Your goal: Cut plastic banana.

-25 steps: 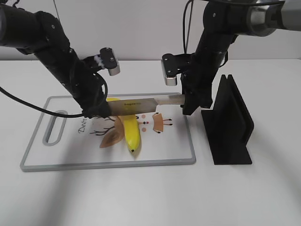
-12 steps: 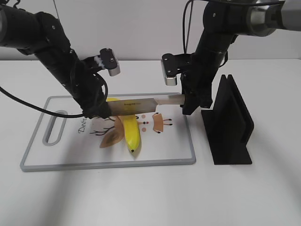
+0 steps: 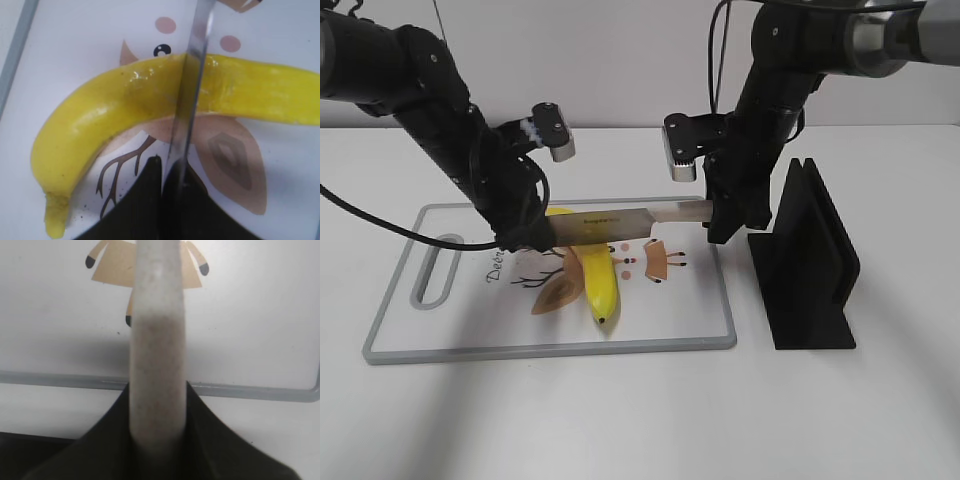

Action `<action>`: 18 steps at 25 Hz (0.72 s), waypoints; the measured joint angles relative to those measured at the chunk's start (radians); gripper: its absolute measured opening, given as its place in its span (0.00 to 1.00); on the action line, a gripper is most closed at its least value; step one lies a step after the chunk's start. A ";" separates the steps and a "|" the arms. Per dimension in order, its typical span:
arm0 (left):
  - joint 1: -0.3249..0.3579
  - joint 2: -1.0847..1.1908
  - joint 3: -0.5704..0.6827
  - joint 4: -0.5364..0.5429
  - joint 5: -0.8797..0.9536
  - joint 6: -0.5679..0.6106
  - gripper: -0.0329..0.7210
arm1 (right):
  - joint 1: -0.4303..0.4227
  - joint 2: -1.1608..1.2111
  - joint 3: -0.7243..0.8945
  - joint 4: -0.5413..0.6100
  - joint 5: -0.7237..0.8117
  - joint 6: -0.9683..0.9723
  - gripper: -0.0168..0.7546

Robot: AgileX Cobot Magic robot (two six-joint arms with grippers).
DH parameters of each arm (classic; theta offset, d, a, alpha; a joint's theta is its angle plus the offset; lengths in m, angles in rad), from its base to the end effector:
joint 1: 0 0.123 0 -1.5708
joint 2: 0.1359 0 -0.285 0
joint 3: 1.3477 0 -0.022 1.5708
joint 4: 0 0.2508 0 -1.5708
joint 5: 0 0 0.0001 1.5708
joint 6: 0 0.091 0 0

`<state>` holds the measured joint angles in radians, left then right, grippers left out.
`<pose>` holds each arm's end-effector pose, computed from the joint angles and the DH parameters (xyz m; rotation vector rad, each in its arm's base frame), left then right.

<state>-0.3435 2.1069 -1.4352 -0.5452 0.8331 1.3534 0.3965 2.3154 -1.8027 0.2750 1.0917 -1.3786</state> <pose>0.3817 -0.1737 0.1442 1.7390 2.1594 -0.4278 0.4189 0.1992 0.1329 -2.1818 2.0069 0.2875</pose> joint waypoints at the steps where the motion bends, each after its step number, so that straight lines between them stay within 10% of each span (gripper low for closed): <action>1: 0.000 0.000 0.000 0.001 0.001 0.000 0.05 | 0.000 0.000 0.000 0.000 0.000 0.000 0.24; 18: 0.000 -0.234 0.019 0.068 0.088 -0.016 0.04 | 0.016 -0.197 0.007 0.032 0.038 0.004 0.24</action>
<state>-0.3435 1.8731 -1.4163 -0.4772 0.9214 1.3373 0.4125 2.1185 -1.7960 0.3066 1.1297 -1.3745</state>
